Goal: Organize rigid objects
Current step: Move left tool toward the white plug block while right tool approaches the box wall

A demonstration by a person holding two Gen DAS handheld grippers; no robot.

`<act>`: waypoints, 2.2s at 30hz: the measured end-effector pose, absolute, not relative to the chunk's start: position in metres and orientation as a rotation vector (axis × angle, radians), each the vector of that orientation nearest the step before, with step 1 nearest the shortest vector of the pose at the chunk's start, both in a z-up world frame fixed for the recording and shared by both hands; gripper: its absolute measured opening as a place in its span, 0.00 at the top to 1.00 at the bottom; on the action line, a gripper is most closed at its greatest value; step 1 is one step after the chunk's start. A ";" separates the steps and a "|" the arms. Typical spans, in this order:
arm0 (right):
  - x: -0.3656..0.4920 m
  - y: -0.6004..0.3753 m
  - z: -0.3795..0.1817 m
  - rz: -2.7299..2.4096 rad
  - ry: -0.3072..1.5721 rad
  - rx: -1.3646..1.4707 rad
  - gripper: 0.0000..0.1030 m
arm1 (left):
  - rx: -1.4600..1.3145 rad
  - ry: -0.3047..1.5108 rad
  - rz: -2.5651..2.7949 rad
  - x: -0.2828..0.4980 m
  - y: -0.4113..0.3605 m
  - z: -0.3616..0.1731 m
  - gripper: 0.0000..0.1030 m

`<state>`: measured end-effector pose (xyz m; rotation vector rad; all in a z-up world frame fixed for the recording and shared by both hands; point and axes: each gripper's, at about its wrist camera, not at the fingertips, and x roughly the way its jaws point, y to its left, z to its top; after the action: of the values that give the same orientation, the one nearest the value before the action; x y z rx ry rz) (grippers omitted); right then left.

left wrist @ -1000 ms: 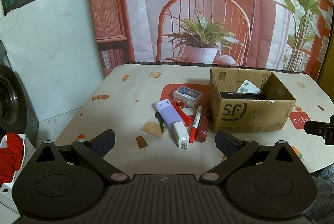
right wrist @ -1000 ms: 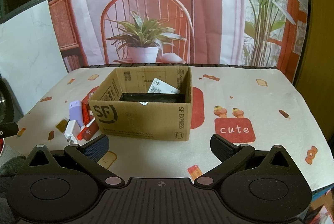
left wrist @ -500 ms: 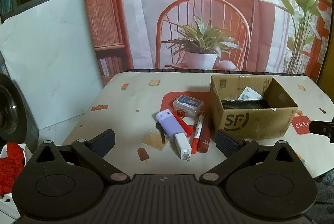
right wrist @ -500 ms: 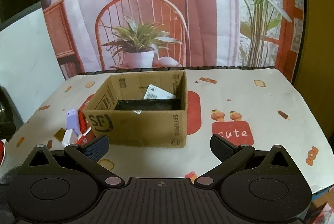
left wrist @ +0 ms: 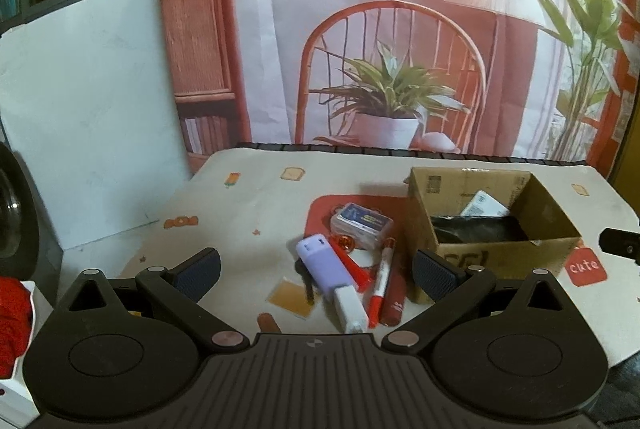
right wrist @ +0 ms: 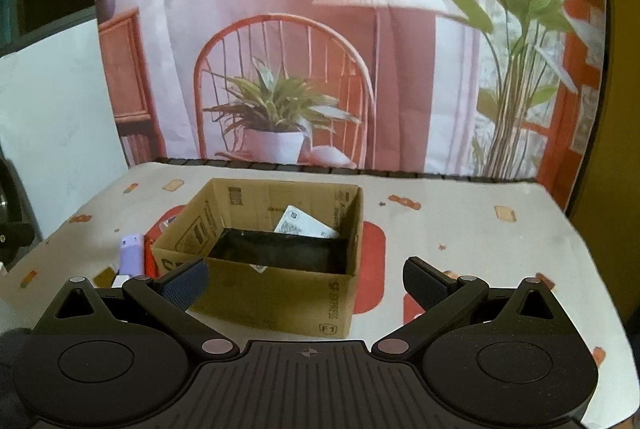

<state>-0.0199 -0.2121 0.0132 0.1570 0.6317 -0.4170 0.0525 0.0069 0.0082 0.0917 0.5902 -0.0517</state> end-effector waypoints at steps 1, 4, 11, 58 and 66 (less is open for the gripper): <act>-0.016 -0.216 0.013 -0.408 0.646 0.170 0.00 | 0.091 0.590 -0.048 0.056 0.007 0.008 0.00; -0.004 -0.225 0.010 -0.436 0.685 0.189 0.00 | 0.074 0.603 -0.046 0.069 0.010 0.006 0.00; 0.021 -0.244 -0.008 -0.462 0.722 0.186 0.00 | 0.054 0.645 -0.037 0.100 0.016 -0.010 0.00; 0.053 -0.276 -0.067 -0.480 0.641 0.209 0.35 | 0.004 0.777 0.040 0.151 0.012 -0.068 0.00; 0.048 -0.278 -0.070 -0.488 0.637 0.233 0.64 | 0.015 0.784 0.031 0.149 0.007 -0.071 0.00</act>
<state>0.0479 -0.2784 -0.0700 0.2328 0.6375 -0.4880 0.1491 0.0074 -0.0712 0.0151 0.7837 0.0305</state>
